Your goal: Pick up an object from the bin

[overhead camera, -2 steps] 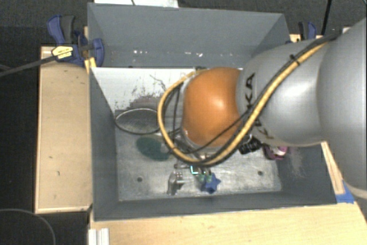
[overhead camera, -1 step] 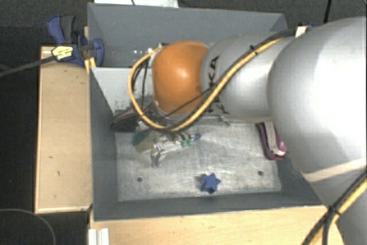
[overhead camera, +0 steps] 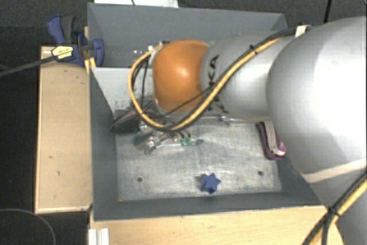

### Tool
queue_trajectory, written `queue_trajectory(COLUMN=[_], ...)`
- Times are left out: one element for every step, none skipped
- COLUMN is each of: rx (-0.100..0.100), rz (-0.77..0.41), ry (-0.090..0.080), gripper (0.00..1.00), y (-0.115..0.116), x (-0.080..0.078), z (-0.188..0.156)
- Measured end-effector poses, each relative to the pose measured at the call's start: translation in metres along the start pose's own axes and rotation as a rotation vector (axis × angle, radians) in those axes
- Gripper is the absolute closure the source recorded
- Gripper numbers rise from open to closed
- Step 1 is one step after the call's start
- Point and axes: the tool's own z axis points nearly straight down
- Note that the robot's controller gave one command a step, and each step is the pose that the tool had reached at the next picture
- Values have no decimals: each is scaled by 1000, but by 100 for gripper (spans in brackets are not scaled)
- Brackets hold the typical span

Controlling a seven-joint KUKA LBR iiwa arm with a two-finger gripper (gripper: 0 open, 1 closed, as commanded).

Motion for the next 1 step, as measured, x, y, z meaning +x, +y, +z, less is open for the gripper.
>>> queue_trajectory(rx=[1], rz=[-17], ry=[-10], gripper=[100], y=[0], x=[-19], z=[-140])
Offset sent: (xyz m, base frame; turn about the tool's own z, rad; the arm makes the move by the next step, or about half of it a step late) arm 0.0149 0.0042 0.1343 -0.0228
